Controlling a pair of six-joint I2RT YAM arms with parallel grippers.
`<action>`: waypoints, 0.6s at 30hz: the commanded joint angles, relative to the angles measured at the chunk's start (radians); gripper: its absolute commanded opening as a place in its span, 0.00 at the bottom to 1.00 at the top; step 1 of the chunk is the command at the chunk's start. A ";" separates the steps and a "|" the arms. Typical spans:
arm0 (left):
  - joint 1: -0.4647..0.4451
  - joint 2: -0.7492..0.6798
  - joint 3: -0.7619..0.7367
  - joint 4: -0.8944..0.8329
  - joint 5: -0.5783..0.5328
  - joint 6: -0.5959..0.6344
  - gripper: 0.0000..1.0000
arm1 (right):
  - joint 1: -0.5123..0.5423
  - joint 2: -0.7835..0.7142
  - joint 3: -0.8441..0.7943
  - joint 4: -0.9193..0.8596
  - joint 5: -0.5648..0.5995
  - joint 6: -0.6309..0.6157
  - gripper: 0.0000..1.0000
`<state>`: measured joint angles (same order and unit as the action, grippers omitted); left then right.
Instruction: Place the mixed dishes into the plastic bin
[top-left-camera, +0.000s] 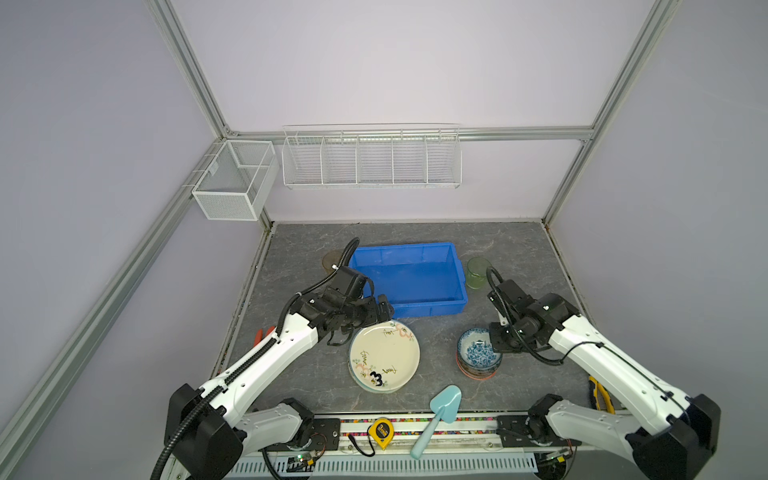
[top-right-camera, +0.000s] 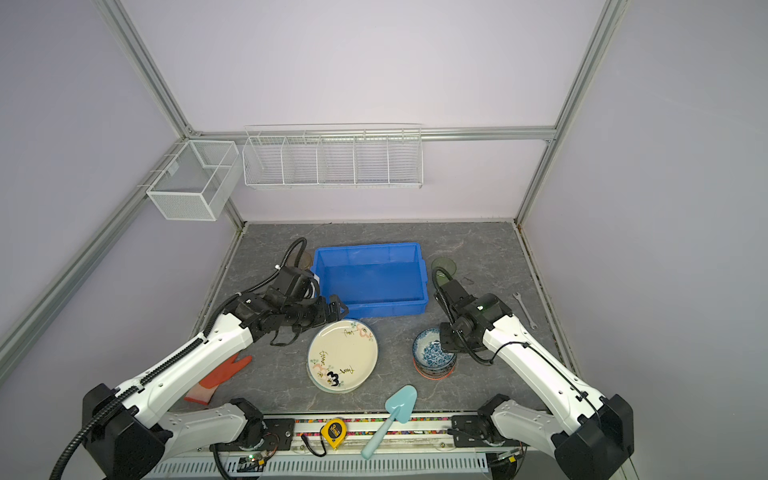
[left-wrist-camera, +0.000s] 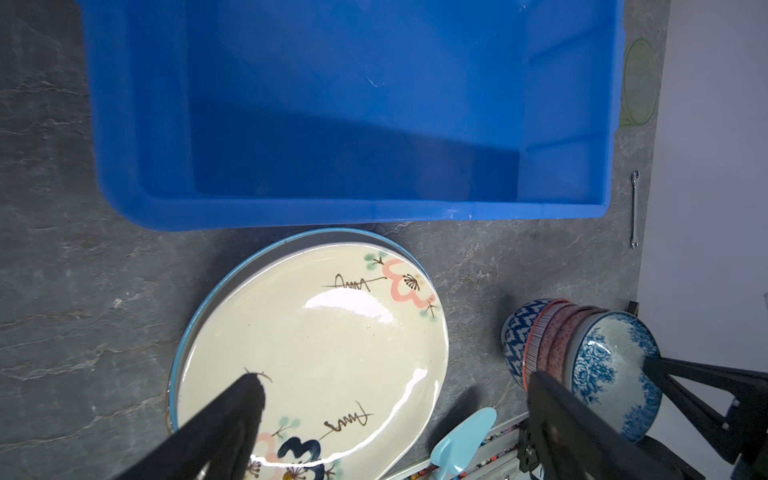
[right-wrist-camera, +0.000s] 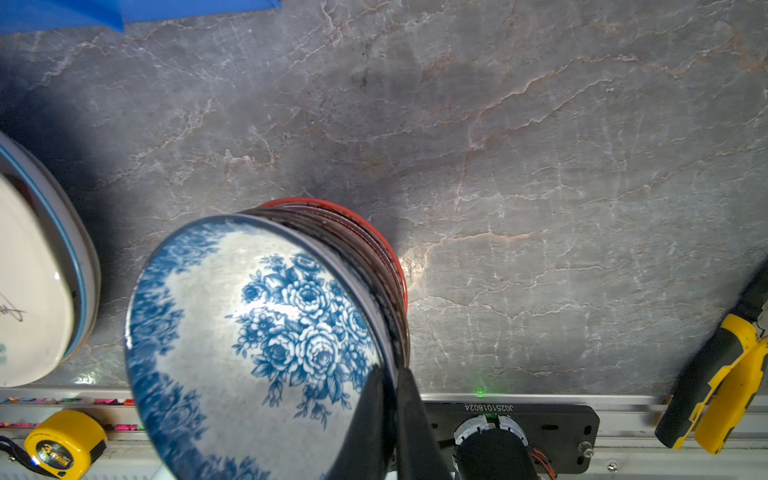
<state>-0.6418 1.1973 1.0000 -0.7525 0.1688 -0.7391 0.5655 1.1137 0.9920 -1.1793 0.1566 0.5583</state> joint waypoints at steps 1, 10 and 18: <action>-0.005 0.006 0.012 -0.003 0.008 0.006 0.99 | 0.003 -0.023 0.000 -0.006 0.025 0.030 0.08; -0.034 0.005 0.024 -0.014 0.014 0.000 0.99 | 0.004 -0.046 0.003 0.005 0.013 0.041 0.07; -0.131 0.021 0.057 0.003 0.012 -0.059 0.99 | 0.002 -0.062 0.026 0.005 0.003 0.050 0.07</action>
<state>-0.7437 1.2068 1.0122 -0.7532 0.1802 -0.7612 0.5655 1.0760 0.9932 -1.1790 0.1539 0.5793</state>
